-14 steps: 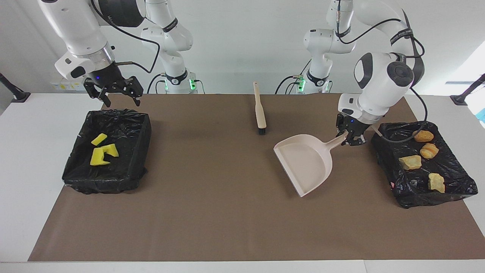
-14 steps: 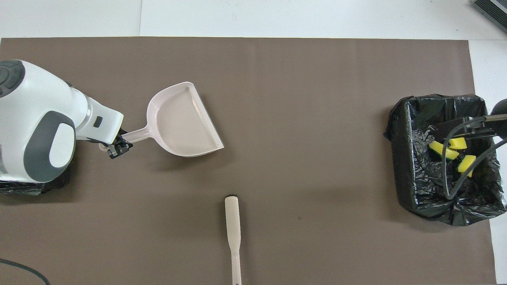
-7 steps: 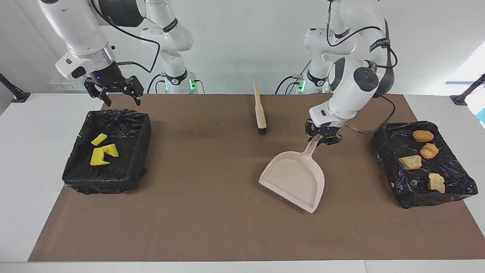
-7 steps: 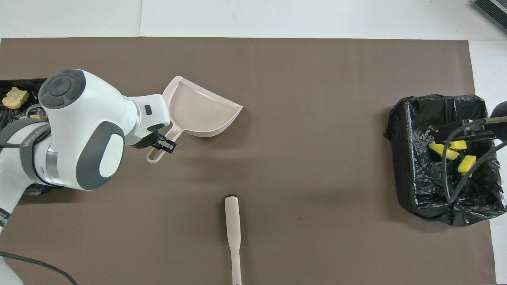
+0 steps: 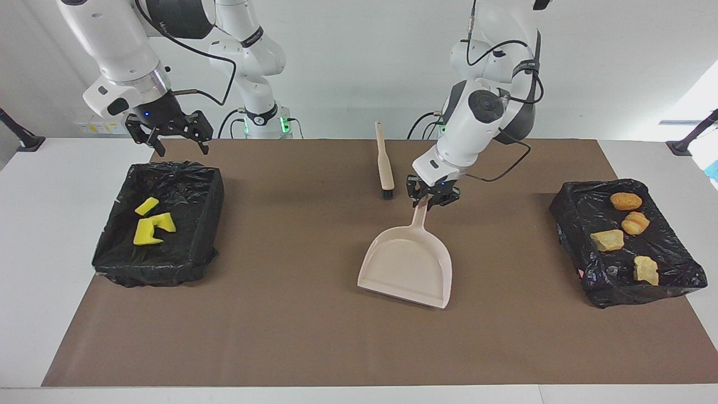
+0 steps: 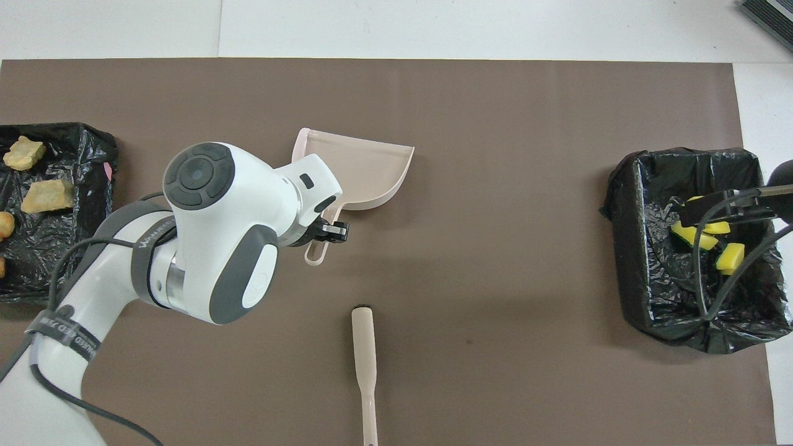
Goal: Sweep and dump trash in bin
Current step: 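Lower the dustpan with the left gripper onto the mat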
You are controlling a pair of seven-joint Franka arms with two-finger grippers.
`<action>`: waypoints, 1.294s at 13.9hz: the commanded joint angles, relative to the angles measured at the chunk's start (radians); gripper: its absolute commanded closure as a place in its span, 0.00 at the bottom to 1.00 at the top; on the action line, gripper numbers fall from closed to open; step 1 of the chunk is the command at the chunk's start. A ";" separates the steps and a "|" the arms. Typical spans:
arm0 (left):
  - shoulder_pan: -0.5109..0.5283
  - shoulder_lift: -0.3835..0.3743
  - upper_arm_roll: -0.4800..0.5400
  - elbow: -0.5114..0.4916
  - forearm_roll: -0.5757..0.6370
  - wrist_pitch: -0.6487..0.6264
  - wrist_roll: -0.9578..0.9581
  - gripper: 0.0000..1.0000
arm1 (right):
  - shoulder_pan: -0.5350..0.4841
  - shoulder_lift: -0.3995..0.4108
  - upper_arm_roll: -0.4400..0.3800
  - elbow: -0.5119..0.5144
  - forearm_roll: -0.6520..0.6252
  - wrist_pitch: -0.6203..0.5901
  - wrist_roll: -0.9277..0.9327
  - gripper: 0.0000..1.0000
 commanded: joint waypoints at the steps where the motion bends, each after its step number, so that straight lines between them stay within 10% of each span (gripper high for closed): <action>1: -0.036 0.015 0.021 -0.029 -0.018 0.063 -0.043 1.00 | -0.020 -0.025 0.007 -0.025 0.020 -0.010 -0.036 0.00; 10: -0.077 0.017 0.021 -0.090 -0.019 0.161 -0.089 1.00 | -0.027 -0.033 0.004 -0.036 0.018 -0.013 -0.088 0.00; 12: -0.079 0.017 0.021 -0.090 -0.019 0.160 -0.098 0.84 | -0.027 -0.033 0.002 -0.039 0.018 -0.011 -0.109 0.00; 14: -0.079 0.017 0.021 -0.090 -0.019 0.154 -0.125 0.00 | -0.026 -0.033 0.002 -0.039 0.014 -0.011 -0.105 0.00; 18: -0.081 0.014 0.021 -0.083 -0.019 0.138 -0.135 0.00 | -0.024 -0.034 0.004 -0.039 0.010 -0.013 -0.106 0.00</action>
